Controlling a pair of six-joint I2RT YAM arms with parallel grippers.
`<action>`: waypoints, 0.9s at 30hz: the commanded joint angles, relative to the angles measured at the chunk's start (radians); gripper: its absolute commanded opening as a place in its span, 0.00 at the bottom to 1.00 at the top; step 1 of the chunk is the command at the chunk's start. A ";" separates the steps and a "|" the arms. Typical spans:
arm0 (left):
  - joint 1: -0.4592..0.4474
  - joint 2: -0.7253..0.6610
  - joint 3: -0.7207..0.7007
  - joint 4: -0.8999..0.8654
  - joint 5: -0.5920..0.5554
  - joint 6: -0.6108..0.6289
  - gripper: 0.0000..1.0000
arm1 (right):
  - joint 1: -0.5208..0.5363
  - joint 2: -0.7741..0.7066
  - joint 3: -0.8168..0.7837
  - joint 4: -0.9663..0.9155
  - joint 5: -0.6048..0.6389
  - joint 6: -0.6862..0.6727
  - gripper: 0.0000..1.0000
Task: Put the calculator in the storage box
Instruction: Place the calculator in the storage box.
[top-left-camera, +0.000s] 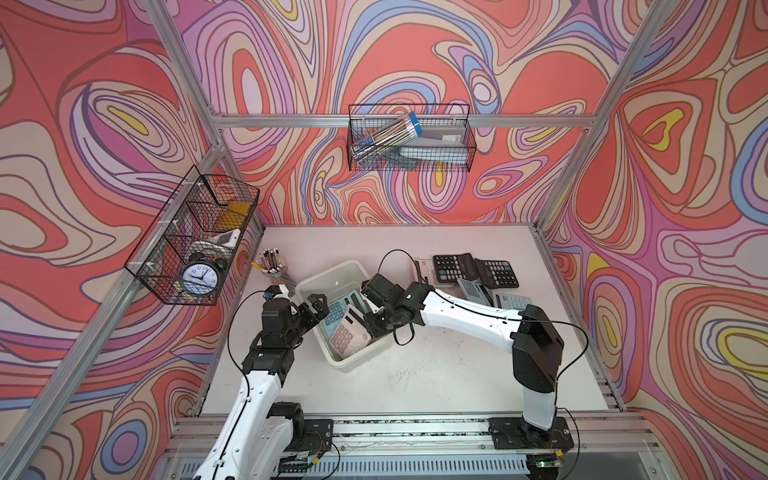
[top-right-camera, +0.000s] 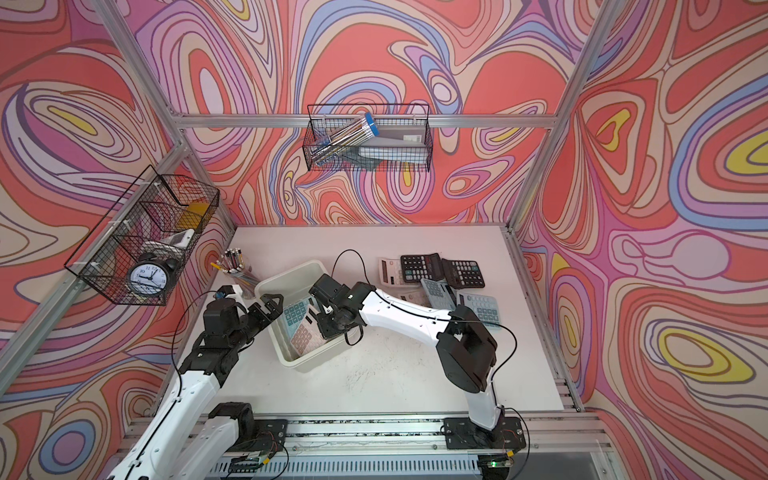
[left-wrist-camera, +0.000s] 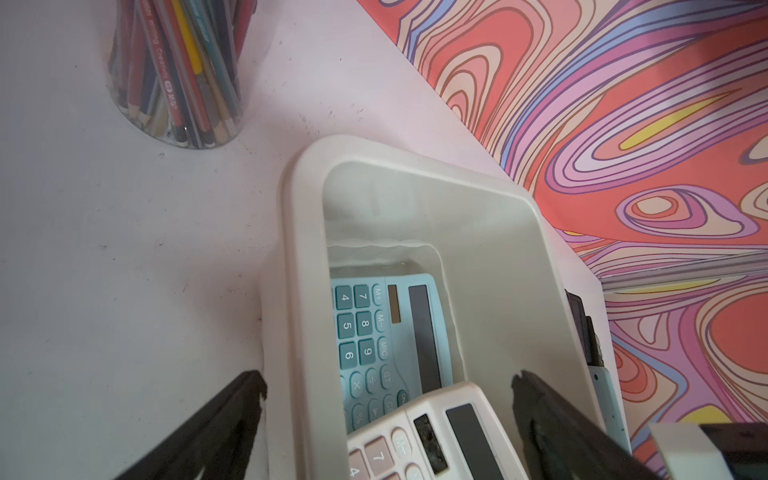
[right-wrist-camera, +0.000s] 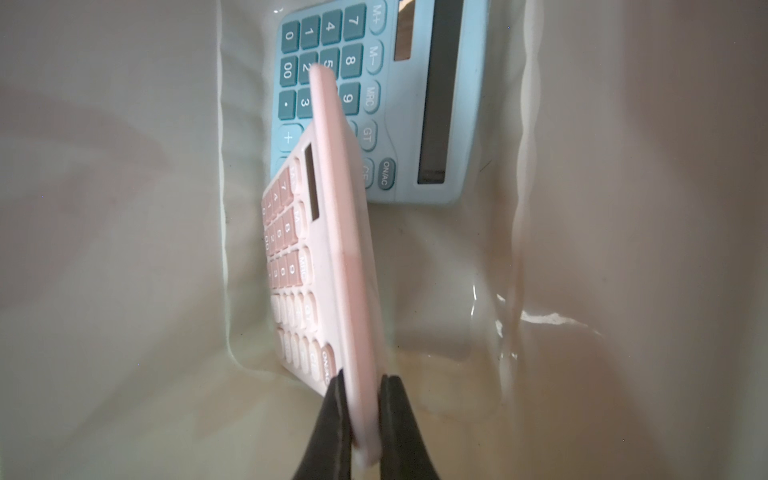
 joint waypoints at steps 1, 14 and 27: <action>-0.006 -0.017 0.008 -0.025 -0.016 0.004 0.99 | 0.013 -0.009 0.022 -0.058 0.037 0.005 0.18; -0.006 -0.015 0.001 -0.014 -0.016 0.003 0.99 | 0.023 -0.082 0.005 -0.058 -0.035 -0.033 0.23; -0.006 -0.024 0.002 -0.018 -0.013 0.004 0.99 | 0.004 -0.086 0.061 -0.104 0.021 -0.079 0.37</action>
